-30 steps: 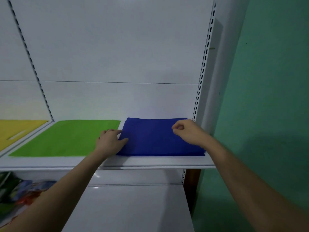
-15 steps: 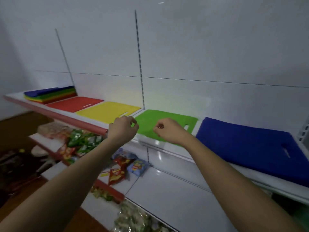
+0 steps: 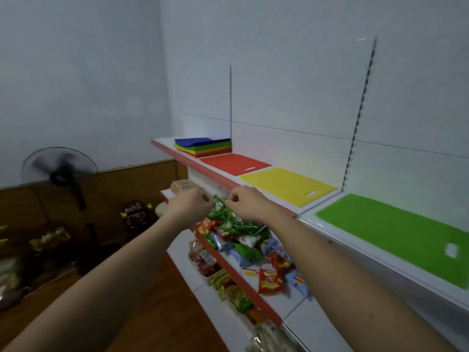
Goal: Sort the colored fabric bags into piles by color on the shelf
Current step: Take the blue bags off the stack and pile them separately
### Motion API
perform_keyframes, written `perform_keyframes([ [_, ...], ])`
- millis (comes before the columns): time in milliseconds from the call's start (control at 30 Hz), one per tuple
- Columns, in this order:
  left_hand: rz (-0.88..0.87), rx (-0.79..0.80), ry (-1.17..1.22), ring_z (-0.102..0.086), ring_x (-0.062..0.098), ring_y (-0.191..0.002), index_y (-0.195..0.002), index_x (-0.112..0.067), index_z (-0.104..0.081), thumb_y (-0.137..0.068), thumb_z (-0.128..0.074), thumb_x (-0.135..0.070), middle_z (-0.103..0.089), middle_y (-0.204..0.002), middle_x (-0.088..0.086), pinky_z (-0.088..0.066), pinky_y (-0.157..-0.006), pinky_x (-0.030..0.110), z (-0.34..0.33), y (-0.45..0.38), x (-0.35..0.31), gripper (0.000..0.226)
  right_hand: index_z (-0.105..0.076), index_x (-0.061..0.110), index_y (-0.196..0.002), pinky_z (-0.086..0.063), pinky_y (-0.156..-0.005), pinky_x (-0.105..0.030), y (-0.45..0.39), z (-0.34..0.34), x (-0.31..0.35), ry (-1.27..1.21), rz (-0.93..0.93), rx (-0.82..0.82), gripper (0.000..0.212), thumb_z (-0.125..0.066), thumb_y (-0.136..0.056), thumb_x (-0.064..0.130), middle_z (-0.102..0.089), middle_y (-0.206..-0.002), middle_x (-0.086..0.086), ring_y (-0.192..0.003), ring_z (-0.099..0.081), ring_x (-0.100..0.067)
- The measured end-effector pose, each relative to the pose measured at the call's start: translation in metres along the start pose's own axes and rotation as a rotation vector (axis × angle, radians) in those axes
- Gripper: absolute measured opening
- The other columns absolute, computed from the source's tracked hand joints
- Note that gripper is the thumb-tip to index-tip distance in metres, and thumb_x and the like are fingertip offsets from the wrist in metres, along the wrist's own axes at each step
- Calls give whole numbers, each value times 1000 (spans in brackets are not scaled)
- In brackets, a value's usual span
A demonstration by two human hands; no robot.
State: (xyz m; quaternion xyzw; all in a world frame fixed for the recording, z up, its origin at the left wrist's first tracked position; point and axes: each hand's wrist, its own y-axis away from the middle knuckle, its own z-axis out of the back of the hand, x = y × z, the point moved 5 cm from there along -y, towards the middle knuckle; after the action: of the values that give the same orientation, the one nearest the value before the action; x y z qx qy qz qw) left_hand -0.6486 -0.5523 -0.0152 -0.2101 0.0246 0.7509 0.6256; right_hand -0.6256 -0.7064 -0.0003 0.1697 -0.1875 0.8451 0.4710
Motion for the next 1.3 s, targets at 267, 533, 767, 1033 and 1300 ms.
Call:
perform_keyframes([
  [267,80,0,-19,-61,19,-93,-107,-28,-64,-91,-49,-58,-66,-96,-5,-54,-87,47,34,-23,139,37,-61,10,-75,-41,-55,-31,-92,-78,104,-15,74,61,31,-53,-96,31,-64,-76,-11,-66,-60,-23],
  [533,154,27,-12,-62,17,-87,-96,-30,-61,-93,-46,-61,-59,-80,-12,-55,-86,46,46,-74,234,35,-57,14,-68,-42,-56,-32,-180,-134,162,-23,124,132,33,-53,-97,29,-52,-66,-6,-57,-48,-15],
  [767,182,16,-29,-60,19,-95,-109,-27,-65,-93,-48,-53,-66,-96,-6,-52,-91,47,34,-142,297,35,-52,14,-61,-43,-59,-33,-272,-176,174,9,149,170,37,-52,-96,27,-51,-66,-7,-59,-49,-16],
  [1033,183,-26,-2,-63,11,-85,-111,-23,-65,-93,-52,-51,-67,-97,-6,-57,-76,34,54,-250,356,36,-56,17,-65,-58,-77,-45,-390,-196,181,10,155,125,34,-54,-96,31,-62,-71,-5,-74,-65,-23],
  [1300,160,-33,34,-62,10,-87,-111,-24,-65,-91,-55,-50,-66,-98,-7,-58,-74,32,47,-334,414,35,-54,18,-65,-58,-75,-46,-484,-229,178,50,141,153,32,-53,-94,31,-70,-85,-7,-86,-68,-20],
])
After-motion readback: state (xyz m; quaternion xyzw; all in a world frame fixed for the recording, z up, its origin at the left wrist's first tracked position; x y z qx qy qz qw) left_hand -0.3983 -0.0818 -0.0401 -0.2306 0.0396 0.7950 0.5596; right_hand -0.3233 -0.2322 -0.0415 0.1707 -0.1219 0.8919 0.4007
